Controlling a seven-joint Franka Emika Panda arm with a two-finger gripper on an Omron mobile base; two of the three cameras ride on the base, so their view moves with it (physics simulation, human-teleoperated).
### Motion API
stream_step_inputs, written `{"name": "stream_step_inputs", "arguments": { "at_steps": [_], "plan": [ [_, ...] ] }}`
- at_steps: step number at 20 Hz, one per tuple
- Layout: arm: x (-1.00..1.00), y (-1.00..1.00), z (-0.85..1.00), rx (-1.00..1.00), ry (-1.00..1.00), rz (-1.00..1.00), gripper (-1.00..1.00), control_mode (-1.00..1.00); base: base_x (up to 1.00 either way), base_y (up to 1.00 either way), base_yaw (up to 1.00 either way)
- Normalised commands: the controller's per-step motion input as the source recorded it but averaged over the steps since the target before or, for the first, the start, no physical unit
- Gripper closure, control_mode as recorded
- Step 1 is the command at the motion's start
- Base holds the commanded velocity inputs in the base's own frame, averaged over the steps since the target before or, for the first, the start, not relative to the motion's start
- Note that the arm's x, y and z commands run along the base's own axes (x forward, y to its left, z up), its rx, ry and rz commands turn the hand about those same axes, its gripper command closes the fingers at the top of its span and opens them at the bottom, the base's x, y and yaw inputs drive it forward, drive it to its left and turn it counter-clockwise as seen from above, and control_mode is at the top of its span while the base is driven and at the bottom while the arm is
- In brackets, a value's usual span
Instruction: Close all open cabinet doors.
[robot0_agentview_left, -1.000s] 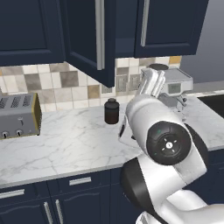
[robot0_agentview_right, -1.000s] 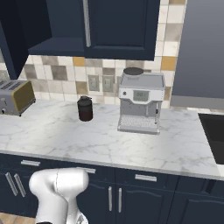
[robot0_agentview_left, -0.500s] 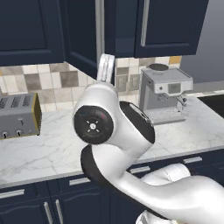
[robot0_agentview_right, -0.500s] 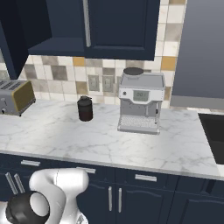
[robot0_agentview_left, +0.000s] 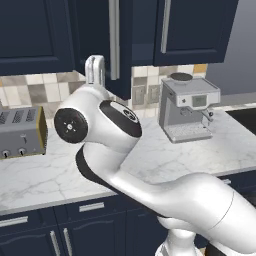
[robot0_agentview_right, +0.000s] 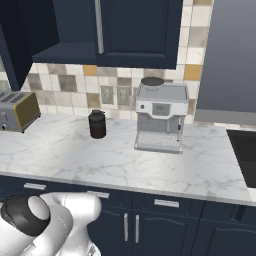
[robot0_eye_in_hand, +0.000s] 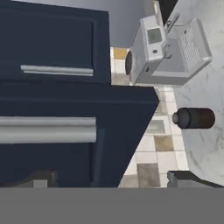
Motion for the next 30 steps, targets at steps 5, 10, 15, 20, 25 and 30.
{"name": "stream_step_inputs", "arguments": {
  "at_steps": [5, 10, 15, 20, 25, 30],
  "plan": [
    [0.61, 0.0, 0.0, -0.18, 0.0, 0.0, -1.0, -1.0, 0.0, 0.0, 0.0],
    [0.14, -0.18, 0.0, -0.1, 0.0, 0.0, -1.0, -1.0, 0.0, 0.0, 0.0],
    [-0.02, -0.33, 0.0, -0.06, 0.0, 0.0, -1.0, -1.0, 0.0, 0.0, 0.0],
    [-0.01, -0.35, 0.02, -0.07, 0.0, 0.0, -1.0, -1.0, 0.0, 0.0, 0.0],
    [0.37, -0.5, 0.01, -0.02, 0.03, 0.0, -1.0, -1.0, 0.0, 0.0, 0.0],
    [0.8, -0.56, 0.04, 0.0, 0.1, 0.0, -1.0, -1.0, 0.0, 0.0, 0.0]
  ]
}}
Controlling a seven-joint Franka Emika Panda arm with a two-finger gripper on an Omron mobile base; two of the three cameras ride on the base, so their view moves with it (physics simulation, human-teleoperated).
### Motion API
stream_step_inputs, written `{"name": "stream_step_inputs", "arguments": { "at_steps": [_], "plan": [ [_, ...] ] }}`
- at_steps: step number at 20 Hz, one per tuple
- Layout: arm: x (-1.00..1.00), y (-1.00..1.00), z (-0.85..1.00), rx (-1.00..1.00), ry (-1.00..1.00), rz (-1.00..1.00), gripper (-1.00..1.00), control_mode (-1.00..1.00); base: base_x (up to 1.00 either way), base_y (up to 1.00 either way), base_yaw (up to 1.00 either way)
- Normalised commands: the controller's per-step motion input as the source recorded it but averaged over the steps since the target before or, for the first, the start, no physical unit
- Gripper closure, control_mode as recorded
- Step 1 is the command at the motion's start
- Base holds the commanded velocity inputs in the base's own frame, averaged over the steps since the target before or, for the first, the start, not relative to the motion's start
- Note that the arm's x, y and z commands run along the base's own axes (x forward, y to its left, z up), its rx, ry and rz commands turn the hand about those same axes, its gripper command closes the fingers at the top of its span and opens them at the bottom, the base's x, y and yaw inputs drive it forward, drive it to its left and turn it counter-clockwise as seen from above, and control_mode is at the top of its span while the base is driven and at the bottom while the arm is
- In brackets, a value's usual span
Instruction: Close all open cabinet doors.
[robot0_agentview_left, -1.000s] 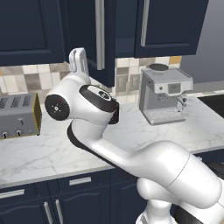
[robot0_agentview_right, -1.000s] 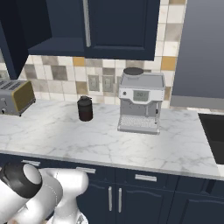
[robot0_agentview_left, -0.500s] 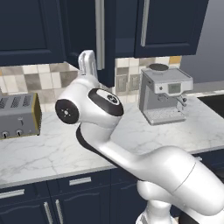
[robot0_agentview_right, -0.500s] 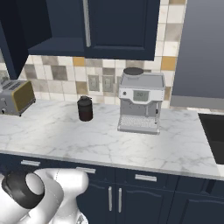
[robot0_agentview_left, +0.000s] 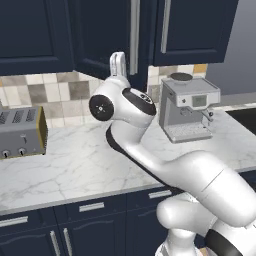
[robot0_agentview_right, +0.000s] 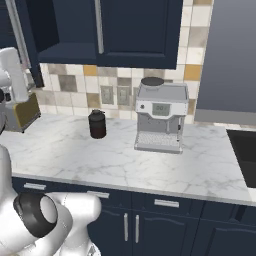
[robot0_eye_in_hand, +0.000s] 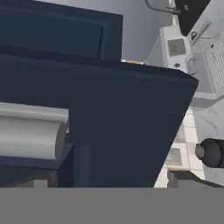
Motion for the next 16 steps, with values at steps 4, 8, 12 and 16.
{"name": "stream_step_inputs", "arguments": {
  "at_steps": [4, 8, 12, 16],
  "plan": [
    [0.86, -0.55, 0.05, 0.0, 0.11, 0.0, -1.0, -1.0, 0.0, 0.0, 0.0],
    [0.95, -0.45, 0.01, 0.0, 0.14, 0.0, -1.0, -1.0, 0.0, 0.0, 0.0],
    [0.95, -0.39, 0.01, 0.0, 0.14, 0.0, -1.0, -1.0, 0.0, 0.0, 0.0],
    [0.81, -0.34, 0.01, 0.0, 0.11, 0.0, -1.0, -1.0, 0.0, 0.0, 0.0]
  ]
}}
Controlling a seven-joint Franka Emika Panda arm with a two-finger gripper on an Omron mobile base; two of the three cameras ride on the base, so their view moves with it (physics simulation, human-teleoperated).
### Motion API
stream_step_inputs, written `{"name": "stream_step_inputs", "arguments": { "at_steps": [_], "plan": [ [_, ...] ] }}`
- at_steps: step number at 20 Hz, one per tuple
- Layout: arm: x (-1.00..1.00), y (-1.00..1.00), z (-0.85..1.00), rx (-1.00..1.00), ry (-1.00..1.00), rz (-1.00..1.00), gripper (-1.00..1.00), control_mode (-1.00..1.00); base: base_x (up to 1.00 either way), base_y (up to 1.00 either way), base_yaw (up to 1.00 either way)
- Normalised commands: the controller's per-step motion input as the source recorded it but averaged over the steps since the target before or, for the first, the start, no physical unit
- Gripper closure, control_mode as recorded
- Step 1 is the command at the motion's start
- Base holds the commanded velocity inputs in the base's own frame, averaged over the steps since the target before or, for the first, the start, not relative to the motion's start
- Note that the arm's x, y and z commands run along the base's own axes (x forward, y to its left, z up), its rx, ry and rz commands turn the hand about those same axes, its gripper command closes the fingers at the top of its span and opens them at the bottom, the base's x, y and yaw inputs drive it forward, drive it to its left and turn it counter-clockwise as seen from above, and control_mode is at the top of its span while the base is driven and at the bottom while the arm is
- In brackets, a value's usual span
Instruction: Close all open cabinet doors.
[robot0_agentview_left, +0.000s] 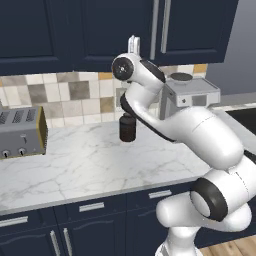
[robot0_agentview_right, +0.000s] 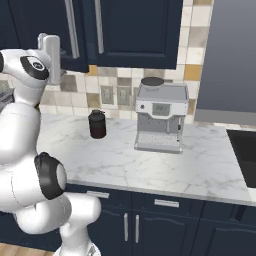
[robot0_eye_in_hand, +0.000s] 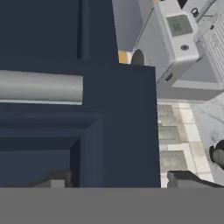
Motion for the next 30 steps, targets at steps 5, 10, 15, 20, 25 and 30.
{"name": "stream_step_inputs", "arguments": {
  "at_steps": [5, 10, 15, 20, 25, 30],
  "plan": [
    [0.75, -0.2, 0.0, -0.01, 0.09, 0.01, -1.0, -1.0, 0.0, 0.0, 0.0],
    [0.75, -0.14, 0.0, -0.02, 0.07, 0.03, -1.0, -1.0, 0.0, 0.0, 0.0],
    [0.7, -0.11, -0.02, -0.02, 0.07, 0.04, -1.0, -1.0, 0.0, 0.0, 0.0],
    [0.38, 0.0, -0.35, -0.06, 0.06, 0.07, -1.0, -1.0, 0.0, 0.0, 0.0],
    [0.04, 0.13, -0.84, -0.11, 0.05, 0.1, -1.0, -1.0, 0.0, 0.0, 0.0],
    [-0.03, 0.21, -0.75, -0.11, 0.03, 0.09, -1.0, -1.0, 0.0, 0.0, 0.0]
  ]
}}
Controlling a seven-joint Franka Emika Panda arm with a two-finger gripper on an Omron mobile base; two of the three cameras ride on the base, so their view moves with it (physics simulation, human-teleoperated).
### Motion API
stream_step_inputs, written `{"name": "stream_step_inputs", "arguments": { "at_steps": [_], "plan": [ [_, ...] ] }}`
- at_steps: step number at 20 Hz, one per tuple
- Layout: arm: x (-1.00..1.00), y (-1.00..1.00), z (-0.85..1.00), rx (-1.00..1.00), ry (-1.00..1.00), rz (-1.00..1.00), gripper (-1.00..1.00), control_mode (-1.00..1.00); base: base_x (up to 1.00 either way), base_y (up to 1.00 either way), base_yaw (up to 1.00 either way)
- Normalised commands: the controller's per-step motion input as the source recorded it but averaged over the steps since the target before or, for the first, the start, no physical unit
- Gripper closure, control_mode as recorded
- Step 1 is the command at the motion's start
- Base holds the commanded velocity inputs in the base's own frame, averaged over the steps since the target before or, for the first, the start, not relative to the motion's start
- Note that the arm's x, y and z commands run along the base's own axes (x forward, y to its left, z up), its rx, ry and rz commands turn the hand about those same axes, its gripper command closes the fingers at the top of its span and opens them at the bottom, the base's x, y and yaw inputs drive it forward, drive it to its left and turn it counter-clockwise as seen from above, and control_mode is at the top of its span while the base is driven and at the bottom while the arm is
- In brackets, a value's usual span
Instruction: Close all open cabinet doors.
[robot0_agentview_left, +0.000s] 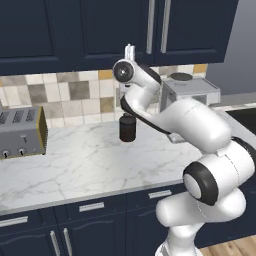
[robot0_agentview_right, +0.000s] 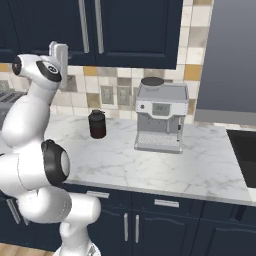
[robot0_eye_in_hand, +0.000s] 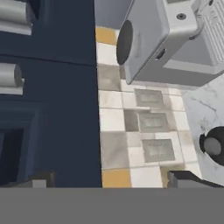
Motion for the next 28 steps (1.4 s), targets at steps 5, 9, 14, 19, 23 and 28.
{"name": "stream_step_inputs", "arguments": {
  "at_steps": [5, 9, 14, 19, 23, 28],
  "plan": [
    [-0.35, 0.32, -0.17, -0.12, -0.01, 0.02, -1.0, -1.0, 0.0, 0.0, 0.0],
    [-0.57, 0.18, 0.17, -0.11, -0.06, -0.09, -1.0, -1.0, 0.0, 0.0, 0.0],
    [-0.61, 0.07, 0.28, 0.04, -0.01, -0.14, -1.0, -1.0, 0.0, 0.0, 0.0],
    [-0.59, -0.01, 0.23, 0.24, -0.02, -0.05, -1.0, -1.0, 0.0, 0.0, 0.0],
    [-0.75, -0.02, 0.0, 0.3, -0.04, 0.0, -1.0, -1.0, 0.0, 0.0, 0.0],
    [-0.81, -0.04, -0.15, 0.29, -0.21, 0.0, -1.0, -1.0, 0.0, 0.0, 0.0]
  ]
}}
